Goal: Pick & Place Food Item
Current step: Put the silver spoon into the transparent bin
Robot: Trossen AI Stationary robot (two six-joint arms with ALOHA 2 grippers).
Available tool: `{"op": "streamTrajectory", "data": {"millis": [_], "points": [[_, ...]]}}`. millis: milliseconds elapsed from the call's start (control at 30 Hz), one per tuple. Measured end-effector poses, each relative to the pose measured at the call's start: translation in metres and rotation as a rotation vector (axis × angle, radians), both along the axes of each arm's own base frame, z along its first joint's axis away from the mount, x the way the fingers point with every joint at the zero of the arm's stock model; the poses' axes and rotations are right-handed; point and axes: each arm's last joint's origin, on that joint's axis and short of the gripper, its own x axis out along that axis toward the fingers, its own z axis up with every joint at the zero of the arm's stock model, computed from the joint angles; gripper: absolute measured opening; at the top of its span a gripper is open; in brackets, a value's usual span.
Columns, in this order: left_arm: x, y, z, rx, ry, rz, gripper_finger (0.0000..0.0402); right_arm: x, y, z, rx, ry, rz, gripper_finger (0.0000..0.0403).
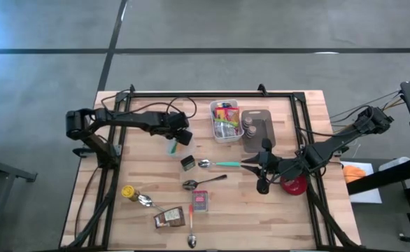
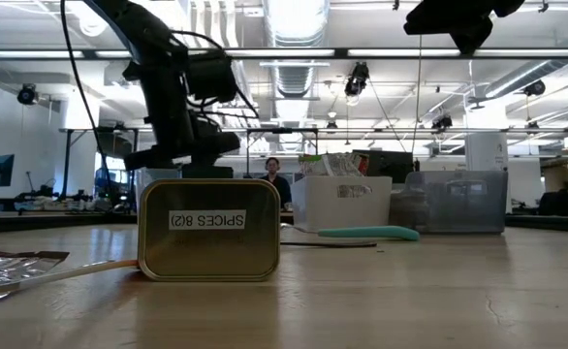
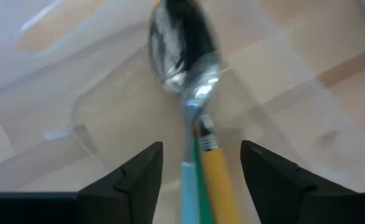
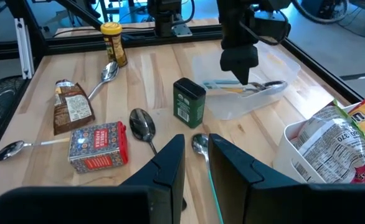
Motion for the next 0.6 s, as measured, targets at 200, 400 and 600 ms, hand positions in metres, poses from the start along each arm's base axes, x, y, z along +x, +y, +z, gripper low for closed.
{"op": "streamTrajectory", "data": {"millis": [200, 400, 600], "points": [[-0.001, 0.0, 0.019, 0.038, -0.052, -0.051, 0.0234, 0.0, 0.0, 0.0, 0.002, 0.004, 0.006, 0.0067], [-0.008, -0.012, 0.045, 0.084, -0.11, -0.194, 0.0234, 0.0, 0.001, -0.001, 0.008, 0.015, 0.025, 0.0067], [-0.02, -0.049, 0.071, 0.041, -0.171, -0.374, 0.0235, 0.0, 0.0, -0.002, 0.006, 0.016, 0.025, 0.0067]]}}
